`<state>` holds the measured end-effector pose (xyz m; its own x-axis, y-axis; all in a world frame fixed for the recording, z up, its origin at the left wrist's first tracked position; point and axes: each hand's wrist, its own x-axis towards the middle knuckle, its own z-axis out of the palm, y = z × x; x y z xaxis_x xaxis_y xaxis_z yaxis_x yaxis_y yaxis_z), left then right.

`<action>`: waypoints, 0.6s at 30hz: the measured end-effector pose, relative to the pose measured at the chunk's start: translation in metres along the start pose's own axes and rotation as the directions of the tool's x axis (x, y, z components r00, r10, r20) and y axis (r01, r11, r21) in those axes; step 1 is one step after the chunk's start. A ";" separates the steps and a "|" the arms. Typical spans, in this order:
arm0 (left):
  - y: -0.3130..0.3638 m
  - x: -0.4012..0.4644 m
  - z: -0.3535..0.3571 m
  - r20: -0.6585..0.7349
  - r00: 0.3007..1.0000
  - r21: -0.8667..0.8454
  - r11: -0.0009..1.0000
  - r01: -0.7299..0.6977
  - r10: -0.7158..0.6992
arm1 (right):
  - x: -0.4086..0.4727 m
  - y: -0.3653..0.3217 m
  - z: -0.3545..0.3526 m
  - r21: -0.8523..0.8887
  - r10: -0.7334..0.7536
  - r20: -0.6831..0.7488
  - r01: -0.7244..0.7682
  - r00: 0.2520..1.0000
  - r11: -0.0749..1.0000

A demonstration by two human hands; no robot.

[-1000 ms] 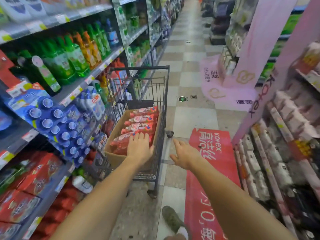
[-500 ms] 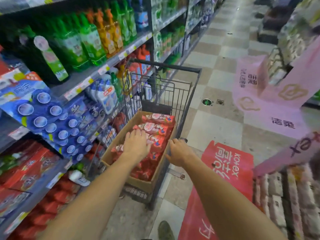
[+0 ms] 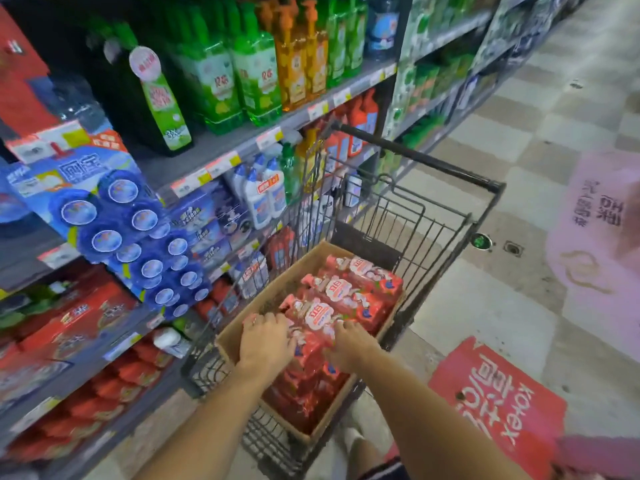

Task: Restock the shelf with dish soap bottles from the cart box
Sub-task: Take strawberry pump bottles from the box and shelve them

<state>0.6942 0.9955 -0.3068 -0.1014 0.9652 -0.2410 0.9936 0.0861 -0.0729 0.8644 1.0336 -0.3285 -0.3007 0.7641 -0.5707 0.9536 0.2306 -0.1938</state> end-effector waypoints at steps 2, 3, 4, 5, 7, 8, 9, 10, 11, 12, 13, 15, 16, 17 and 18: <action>0.000 0.018 0.003 0.031 0.998 -0.061 0.996 0.061 -0.060 | 0.027 0.001 -0.005 0.029 -0.023 0.020 0.023 1.000 0.999; 0.001 0.026 0.005 0.054 0.994 -0.113 0.988 0.101 -0.095 | 0.040 0.003 -0.007 0.049 -0.029 0.034 0.027 0.999 0.998; 0.003 0.033 0.010 0.080 0.988 -0.176 0.973 0.146 -0.133 | 0.053 0.005 -0.009 0.076 -0.023 0.056 0.019 0.998 0.997; 0.005 0.039 0.015 0.116 0.979 -0.229 0.954 0.193 -0.170 | 0.067 0.008 -0.011 0.101 -0.007 0.075 -0.001 0.997 0.995; 0.009 0.051 0.028 0.227 0.940 -0.295 0.903 0.314 -0.253 | 0.097 0.014 -0.009 0.120 0.012 0.133 -0.028 0.991 0.992; 0.010 0.056 0.036 0.294 0.904 -0.324 0.857 0.401 -0.312 | 0.108 0.017 -0.007 0.113 0.006 0.166 -0.025 0.986 0.993; 0.012 0.061 0.044 0.360 0.855 -0.359 0.791 0.495 -0.372 | 0.119 0.019 -0.004 0.096 -0.003 0.199 -0.016 0.980 0.995; 0.016 0.066 0.053 0.439 0.791 -0.393 0.701 0.595 -0.426 | 0.129 0.021 -0.001 0.067 0.001 0.217 -0.016 0.976 0.998; 0.020 0.071 0.058 0.507 0.725 -0.423 0.598 0.681 -0.466 | 0.136 0.023 0.003 0.059 0.023 0.217 -0.036 0.976 0.998; 0.024 0.073 0.062 0.569 0.655 -0.429 0.499 0.753 -0.498 | 0.141 0.024 0.008 0.064 0.049 0.203 -0.063 0.978 0.996; 0.028 0.076 0.067 0.612 0.599 -0.431 0.417 0.800 -0.517 | 0.144 0.024 0.012 0.064 0.065 0.183 -0.078 0.981 0.995; 0.034 0.084 0.074 0.678 0.521 -0.419 0.310 0.853 -0.518 | 0.149 0.024 0.018 0.076 0.087 0.161 -0.100 0.983 0.992; 0.035 0.090 0.079 0.702 0.477 -0.405 0.254 0.878 -0.529 | 0.153 0.022 0.023 0.091 0.103 0.164 -0.119 0.981 0.989; 0.033 0.093 0.079 0.721 0.439 -0.398 0.199 0.896 -0.536 | 0.153 0.020 0.023 0.117 0.127 0.160 -0.147 0.979 0.982; 0.031 0.098 0.081 0.742 0.403 -0.398 0.132 0.908 -0.536 | 0.154 0.018 0.023 0.148 0.144 0.161 -0.168 0.976 0.975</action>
<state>0.7107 1.0726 -0.4109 -0.6103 0.1600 -0.7759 0.0585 0.9858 0.1573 0.8347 1.1416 -0.4388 -0.1589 0.6824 -0.7135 0.9775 0.0074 -0.2106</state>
